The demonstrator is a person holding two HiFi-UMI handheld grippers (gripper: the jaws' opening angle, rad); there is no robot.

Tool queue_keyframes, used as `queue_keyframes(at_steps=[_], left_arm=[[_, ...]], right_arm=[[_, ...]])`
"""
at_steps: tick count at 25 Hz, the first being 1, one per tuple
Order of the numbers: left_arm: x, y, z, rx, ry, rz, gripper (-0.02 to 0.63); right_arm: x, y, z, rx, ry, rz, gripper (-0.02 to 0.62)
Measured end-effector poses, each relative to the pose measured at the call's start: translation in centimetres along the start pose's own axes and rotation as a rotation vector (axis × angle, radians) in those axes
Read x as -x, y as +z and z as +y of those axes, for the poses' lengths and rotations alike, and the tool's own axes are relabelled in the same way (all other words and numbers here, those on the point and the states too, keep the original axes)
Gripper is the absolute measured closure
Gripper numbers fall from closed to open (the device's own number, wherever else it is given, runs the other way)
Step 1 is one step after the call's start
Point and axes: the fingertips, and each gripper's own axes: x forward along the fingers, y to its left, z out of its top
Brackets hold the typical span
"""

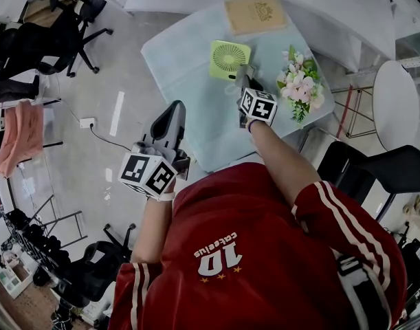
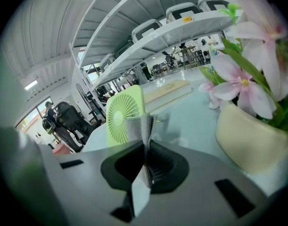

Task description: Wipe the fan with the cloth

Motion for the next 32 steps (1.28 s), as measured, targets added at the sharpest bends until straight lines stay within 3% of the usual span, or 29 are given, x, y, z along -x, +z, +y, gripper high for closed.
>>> queue_keyframes(at_steps=[18, 32], left_arm=[[0.6, 0.8, 0.6, -0.011, -0.079, 0.006, 0.601], [1.2, 2.6, 0.9, 0.011, -0.190, -0.019, 0.601]], right_arm=[[2.1, 0.8, -1.3, -0.003, -0.110, -0.051, 0.581], [5.9, 2.2, -0.3, 0.024, -0.167, -0.084, 0.581]])
